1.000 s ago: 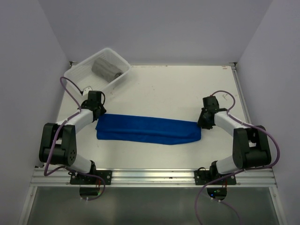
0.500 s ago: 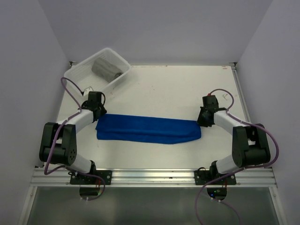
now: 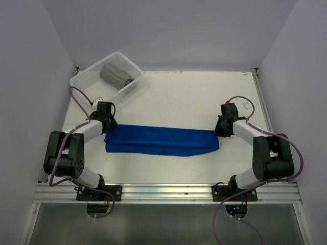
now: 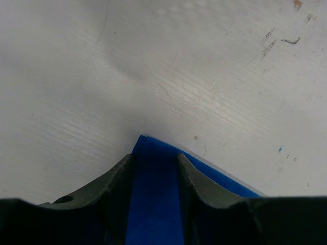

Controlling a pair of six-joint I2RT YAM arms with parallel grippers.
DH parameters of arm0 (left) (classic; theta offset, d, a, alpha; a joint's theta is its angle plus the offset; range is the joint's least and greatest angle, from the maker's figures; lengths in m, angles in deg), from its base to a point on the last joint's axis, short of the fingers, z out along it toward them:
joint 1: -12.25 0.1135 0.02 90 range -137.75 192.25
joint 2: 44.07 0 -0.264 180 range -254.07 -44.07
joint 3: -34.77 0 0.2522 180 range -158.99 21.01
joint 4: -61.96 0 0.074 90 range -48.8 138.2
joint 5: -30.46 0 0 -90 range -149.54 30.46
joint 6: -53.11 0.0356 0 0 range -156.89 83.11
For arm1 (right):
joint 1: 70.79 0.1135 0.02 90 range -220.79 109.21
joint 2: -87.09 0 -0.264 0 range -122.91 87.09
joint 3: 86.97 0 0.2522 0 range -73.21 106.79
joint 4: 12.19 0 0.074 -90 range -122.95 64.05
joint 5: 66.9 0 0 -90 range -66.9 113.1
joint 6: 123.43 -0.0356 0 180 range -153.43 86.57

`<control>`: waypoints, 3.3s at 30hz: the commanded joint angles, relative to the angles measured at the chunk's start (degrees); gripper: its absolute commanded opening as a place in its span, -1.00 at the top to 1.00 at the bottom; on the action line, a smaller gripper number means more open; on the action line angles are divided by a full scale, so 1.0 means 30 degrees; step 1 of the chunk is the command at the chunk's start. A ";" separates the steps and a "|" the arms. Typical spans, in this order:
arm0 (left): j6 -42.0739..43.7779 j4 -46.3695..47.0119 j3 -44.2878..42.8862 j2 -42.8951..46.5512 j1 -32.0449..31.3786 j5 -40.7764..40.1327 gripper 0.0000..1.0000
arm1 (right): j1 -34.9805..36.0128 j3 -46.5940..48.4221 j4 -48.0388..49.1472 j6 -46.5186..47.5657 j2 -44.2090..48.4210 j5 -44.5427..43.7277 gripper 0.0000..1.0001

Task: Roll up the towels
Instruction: Fold the towel

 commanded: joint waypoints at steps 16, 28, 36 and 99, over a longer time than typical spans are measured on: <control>-0.0277 0.0715 0.0098 -0.0721 0.0148 -0.1147 0.13 | 0.0111 0.0366 -0.0220 0.0435 -0.1079 -0.0056 1.00; 0.0133 0.0658 -0.0108 -0.2217 0.0148 -0.1000 0.80 | 0.0111 0.0541 -0.0308 0.0435 -0.1108 -0.0086 1.00; 0.0015 0.0687 -0.0107 -0.1604 0.0148 -0.0795 1.00 | 0.0082 0.0834 -0.0454 0.0376 -0.0554 0.0148 1.00; -0.2182 -0.3270 0.2998 1.2377 0.0119 -0.2084 1.00 | 0.0170 -0.2124 -0.4705 -0.1645 1.4480 -0.0466 1.00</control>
